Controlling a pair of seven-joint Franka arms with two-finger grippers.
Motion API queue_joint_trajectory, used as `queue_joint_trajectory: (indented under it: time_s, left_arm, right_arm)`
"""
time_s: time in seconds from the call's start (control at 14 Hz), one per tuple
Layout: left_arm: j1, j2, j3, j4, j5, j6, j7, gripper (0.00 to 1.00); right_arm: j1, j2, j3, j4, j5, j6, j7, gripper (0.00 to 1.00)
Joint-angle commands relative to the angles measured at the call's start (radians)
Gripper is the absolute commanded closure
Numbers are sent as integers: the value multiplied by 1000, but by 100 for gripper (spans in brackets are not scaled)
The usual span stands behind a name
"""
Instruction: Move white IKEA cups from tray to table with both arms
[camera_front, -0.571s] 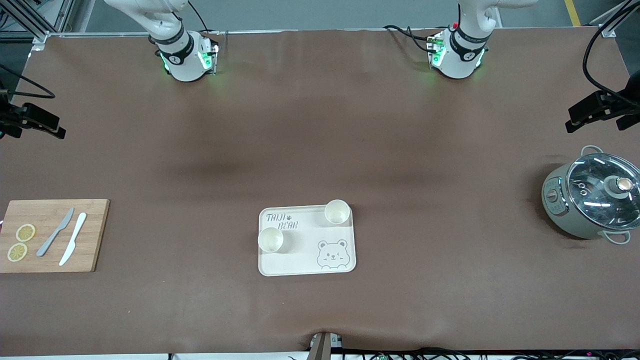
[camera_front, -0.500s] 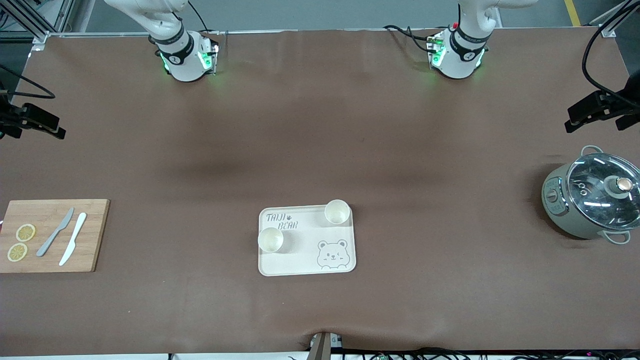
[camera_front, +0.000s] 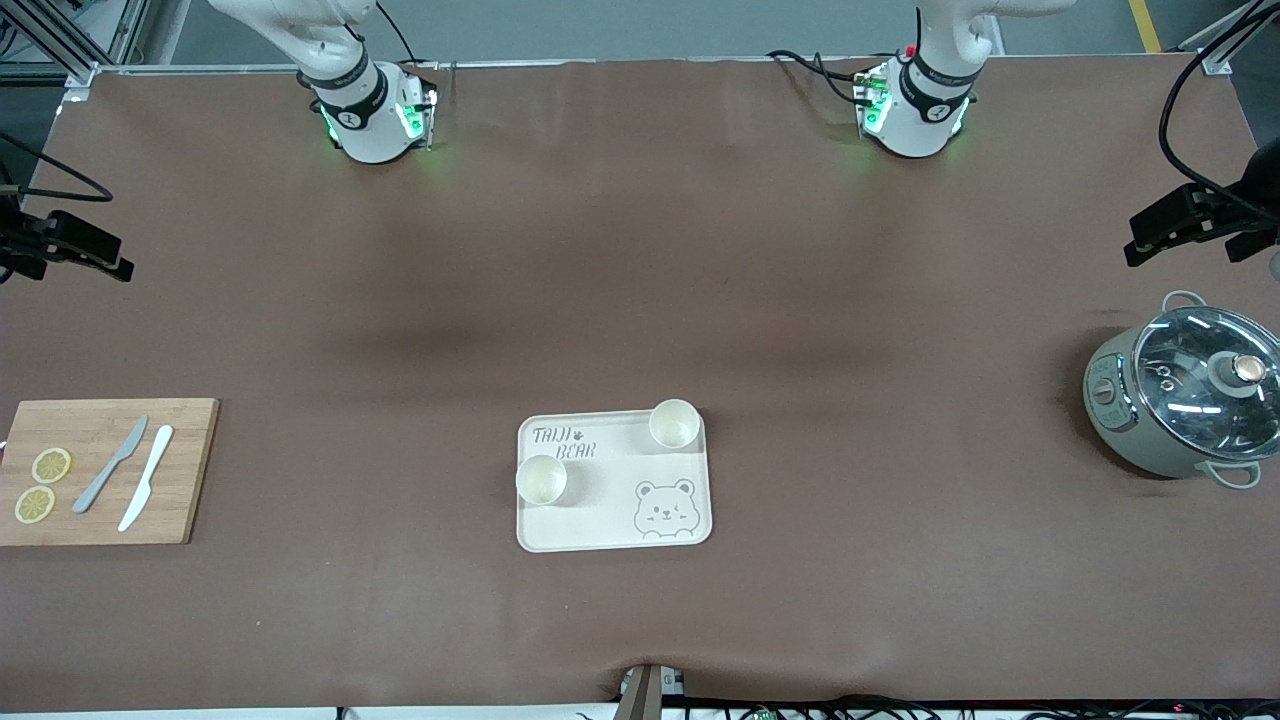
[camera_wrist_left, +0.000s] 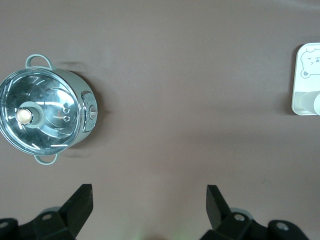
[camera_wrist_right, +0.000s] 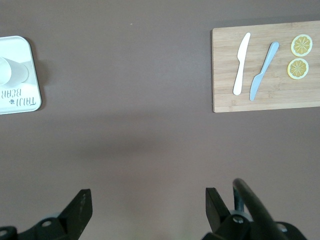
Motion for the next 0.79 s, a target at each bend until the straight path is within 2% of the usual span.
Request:
queue_joint_trajectory:
  time_s: [0.0, 0.43, 0.71]
  left_arm:
    - [-4, -4, -6, -3, 6, -7, 13, 0]
    - [-11, 31, -6, -15, 10, -7, 28, 0]
    - [-27, 98, -15, -13, 3, 14, 16, 0]
  right_arm:
    - [9, 19, 1, 16, -3, -3, 0, 0]
    - [38, 20, 1, 18, 3, 2, 7, 0]
    - [92, 51, 1, 25, 101, 45, 44, 0]
